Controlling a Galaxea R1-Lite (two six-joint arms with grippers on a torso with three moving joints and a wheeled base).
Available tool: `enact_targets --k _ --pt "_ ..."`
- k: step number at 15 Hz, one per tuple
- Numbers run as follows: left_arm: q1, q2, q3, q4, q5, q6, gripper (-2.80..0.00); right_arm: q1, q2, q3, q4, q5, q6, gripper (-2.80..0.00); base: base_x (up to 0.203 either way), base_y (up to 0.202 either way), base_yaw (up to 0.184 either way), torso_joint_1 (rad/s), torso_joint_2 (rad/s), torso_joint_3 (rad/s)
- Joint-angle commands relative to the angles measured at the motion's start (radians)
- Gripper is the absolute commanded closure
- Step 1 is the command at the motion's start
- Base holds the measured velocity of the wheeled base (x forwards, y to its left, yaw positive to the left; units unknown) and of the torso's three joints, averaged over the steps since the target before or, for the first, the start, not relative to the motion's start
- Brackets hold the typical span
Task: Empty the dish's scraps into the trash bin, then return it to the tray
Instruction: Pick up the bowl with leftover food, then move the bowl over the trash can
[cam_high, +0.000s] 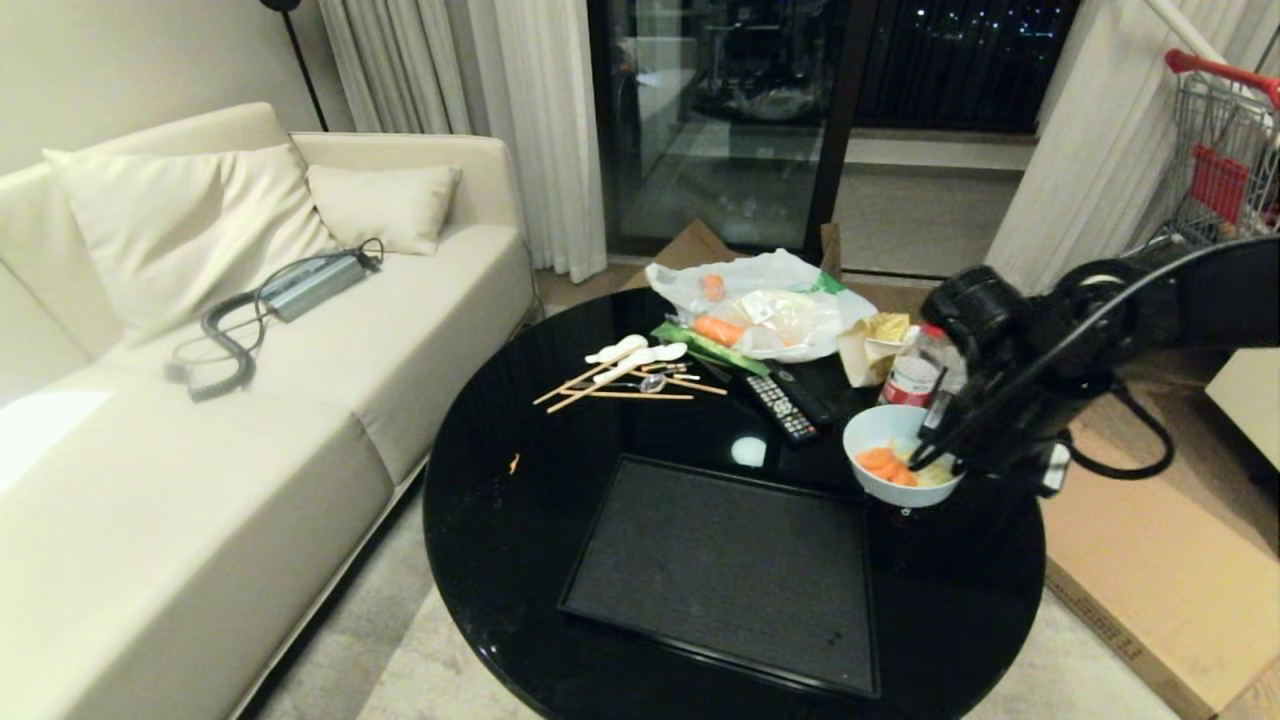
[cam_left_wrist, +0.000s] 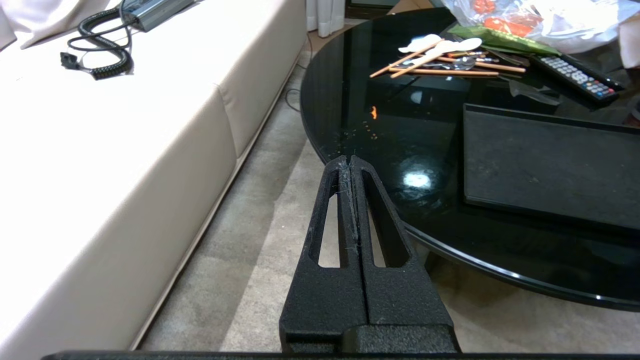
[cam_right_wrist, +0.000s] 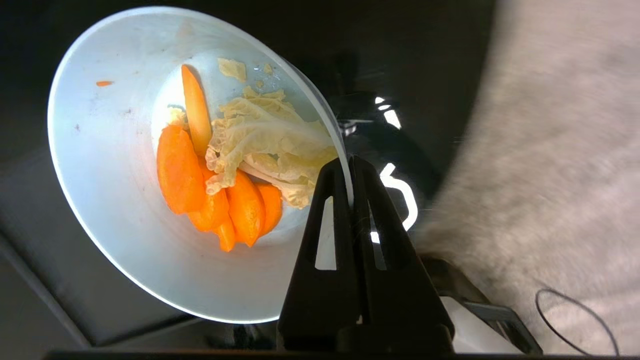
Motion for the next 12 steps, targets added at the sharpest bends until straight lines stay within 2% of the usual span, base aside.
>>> enact_targets --k 1,7,9,12 --pt "0.000 0.000 0.000 -0.001 0.000 0.000 0.00 -0.065 -0.152 0.136 -0.028 -0.005 0.001 0.00 0.000 0.000 0.000 0.000 0.00 0.000" --pt "0.000 0.000 0.000 -0.001 0.000 0.000 0.00 -0.161 -0.485 0.639 -0.257 -0.003 -0.155 0.00 0.000 0.000 0.000 0.000 0.00 0.000" --pt "0.000 0.000 0.000 -0.001 0.000 0.000 0.00 -0.189 -0.586 0.775 -0.294 0.000 -0.173 0.00 0.000 0.000 0.000 0.000 0.00 0.000" --pt "0.000 0.000 0.000 -0.001 0.000 0.000 0.00 -0.201 -0.704 0.904 -0.316 0.018 -0.178 0.00 0.000 0.000 0.000 0.000 0.00 0.000"
